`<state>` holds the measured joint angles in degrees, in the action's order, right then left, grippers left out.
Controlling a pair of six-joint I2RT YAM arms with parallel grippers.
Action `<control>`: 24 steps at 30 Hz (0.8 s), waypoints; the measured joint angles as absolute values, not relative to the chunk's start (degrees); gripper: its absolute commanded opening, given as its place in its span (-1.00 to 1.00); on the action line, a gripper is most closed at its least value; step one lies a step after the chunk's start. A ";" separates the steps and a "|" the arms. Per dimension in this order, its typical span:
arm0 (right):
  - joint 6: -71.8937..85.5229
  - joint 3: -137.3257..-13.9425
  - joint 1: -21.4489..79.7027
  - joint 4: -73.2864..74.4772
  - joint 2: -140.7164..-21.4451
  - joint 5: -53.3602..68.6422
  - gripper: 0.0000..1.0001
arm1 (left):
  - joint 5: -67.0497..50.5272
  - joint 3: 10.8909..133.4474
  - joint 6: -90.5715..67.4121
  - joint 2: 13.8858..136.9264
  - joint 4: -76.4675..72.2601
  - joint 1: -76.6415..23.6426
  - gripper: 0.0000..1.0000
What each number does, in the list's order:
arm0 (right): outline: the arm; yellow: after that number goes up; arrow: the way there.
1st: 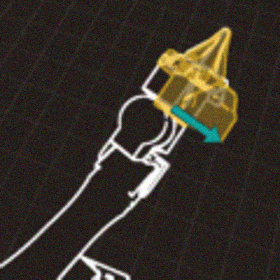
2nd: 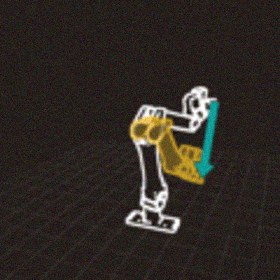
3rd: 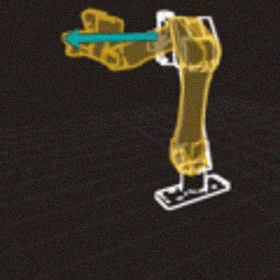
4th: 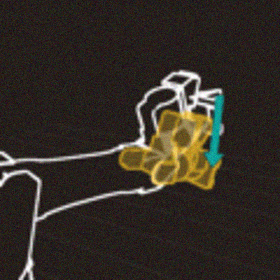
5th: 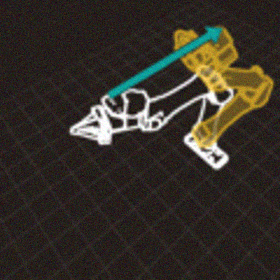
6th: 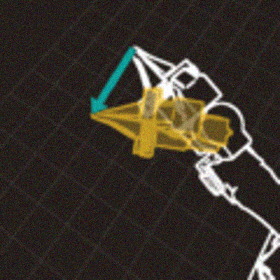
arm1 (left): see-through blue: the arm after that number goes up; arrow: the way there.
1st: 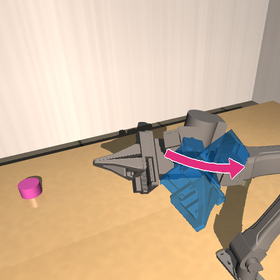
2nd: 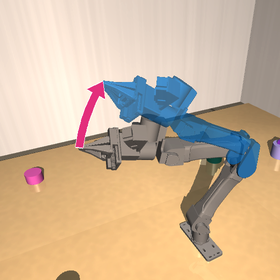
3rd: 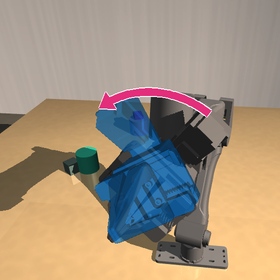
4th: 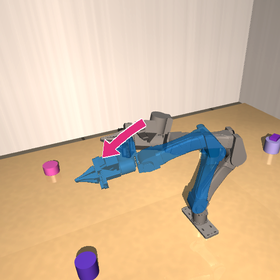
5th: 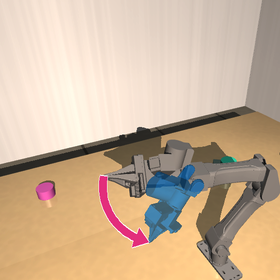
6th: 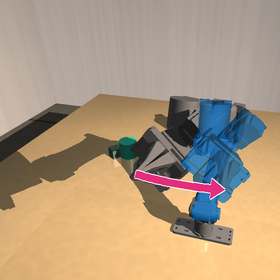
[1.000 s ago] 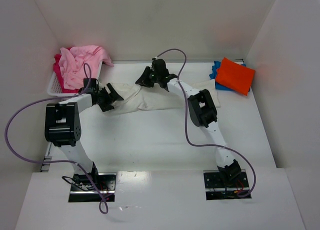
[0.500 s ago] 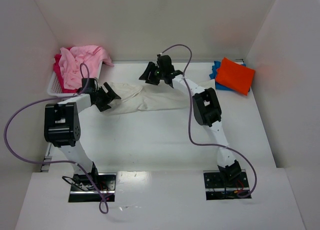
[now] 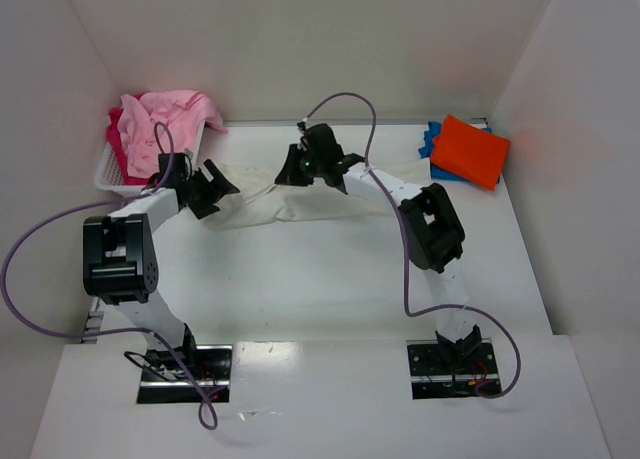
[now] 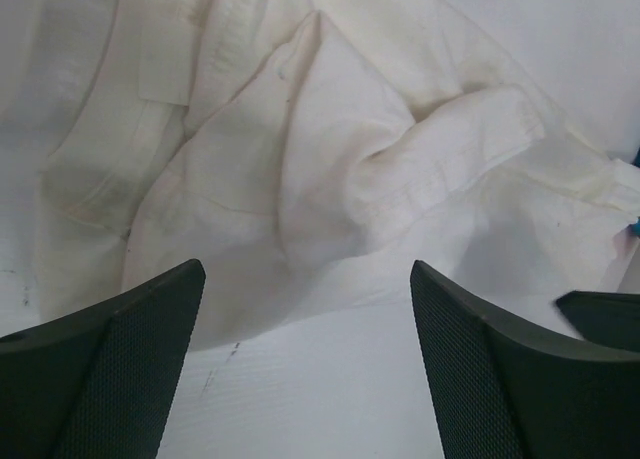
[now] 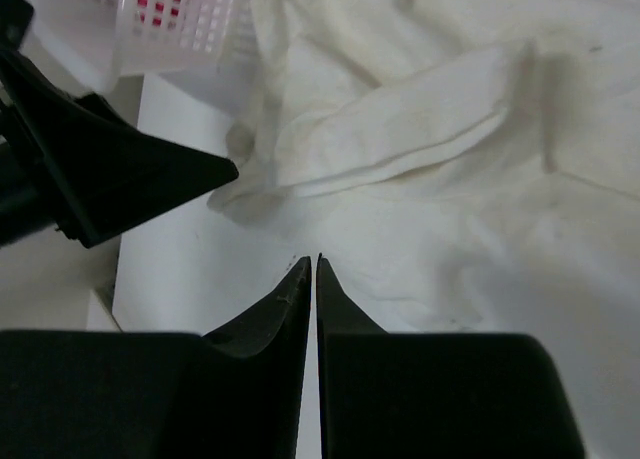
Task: Fold and stack the t-shirts
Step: Fold the other side of the tshirt into a rectangle
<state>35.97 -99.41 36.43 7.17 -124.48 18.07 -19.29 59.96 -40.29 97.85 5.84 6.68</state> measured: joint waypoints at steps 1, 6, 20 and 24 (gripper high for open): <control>35.39 -99.83 37.69 7.54 -125.07 17.64 -0.82 | -19.31 59.33 -39.91 96.01 5.78 6.68 0.69; 33.44 -103.29 41.06 9.01 -130.02 16.04 -0.82 | -19.58 58.82 -37.82 91.49 5.48 6.68 0.19; 31.62 -111.94 41.28 13.32 -138.90 12.27 -0.78 | -20.55 55.48 -37.30 93.41 4.00 6.68 -0.58; 31.59 -115.77 41.28 13.49 -140.81 11.45 -0.74 | -20.89 55.48 -37.69 95.55 3.86 6.68 -0.60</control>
